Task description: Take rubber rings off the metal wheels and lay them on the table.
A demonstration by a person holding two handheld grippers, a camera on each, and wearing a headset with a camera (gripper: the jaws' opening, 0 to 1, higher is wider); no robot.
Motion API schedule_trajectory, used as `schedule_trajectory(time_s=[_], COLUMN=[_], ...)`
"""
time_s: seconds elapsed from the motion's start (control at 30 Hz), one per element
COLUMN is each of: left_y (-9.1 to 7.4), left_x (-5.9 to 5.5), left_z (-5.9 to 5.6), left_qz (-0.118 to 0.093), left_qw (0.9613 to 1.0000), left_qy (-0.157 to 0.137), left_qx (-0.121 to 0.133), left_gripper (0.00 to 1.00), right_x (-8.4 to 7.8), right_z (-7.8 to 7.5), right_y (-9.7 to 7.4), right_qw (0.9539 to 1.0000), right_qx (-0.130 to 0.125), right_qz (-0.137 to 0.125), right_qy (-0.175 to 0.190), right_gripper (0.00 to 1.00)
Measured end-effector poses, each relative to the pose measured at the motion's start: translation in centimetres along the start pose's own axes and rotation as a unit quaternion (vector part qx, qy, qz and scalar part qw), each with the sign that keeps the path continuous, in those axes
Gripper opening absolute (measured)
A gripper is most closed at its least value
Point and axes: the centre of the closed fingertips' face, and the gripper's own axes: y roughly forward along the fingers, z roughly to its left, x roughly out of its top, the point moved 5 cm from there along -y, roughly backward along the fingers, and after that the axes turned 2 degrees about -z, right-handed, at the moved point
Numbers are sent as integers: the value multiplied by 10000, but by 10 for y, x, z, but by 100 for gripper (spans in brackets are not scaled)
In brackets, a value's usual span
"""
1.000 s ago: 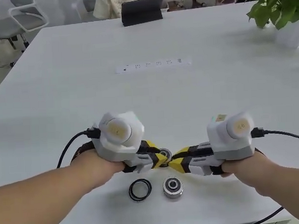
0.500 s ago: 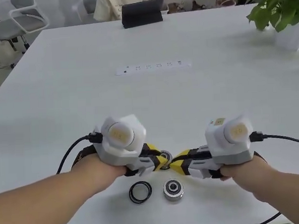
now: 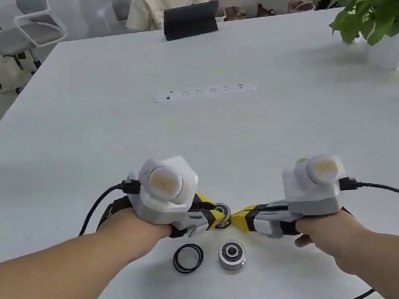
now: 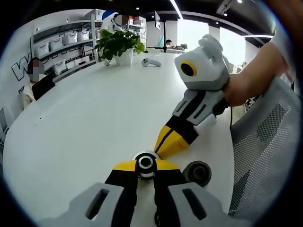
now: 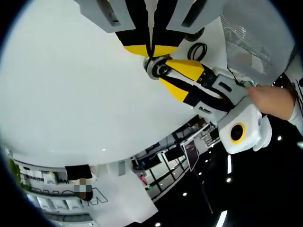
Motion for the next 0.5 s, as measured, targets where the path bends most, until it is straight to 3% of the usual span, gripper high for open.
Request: schedule_trajectory(time_s=[0.13,0.43,0.5], left_y=[1,1,1], left_x=[0,1,1], left_z=[-1,-3,-3], left_qz=[-13,1,8], left_qw=[10000,10000,10000], left_qy=[-28,-45,-44], left_qx=[-12,42,39], left_gripper=[7,7,7], right_x=[6,10,10], right_z=[-3,0,2], right_y=[-5,-6,-5], right_qw=[9979,9959,9977], right_qx=[-11,139,56], right_qz=[-321,-513,-421], right_qy=[565,732,534], right_gripper=[0,0,0])
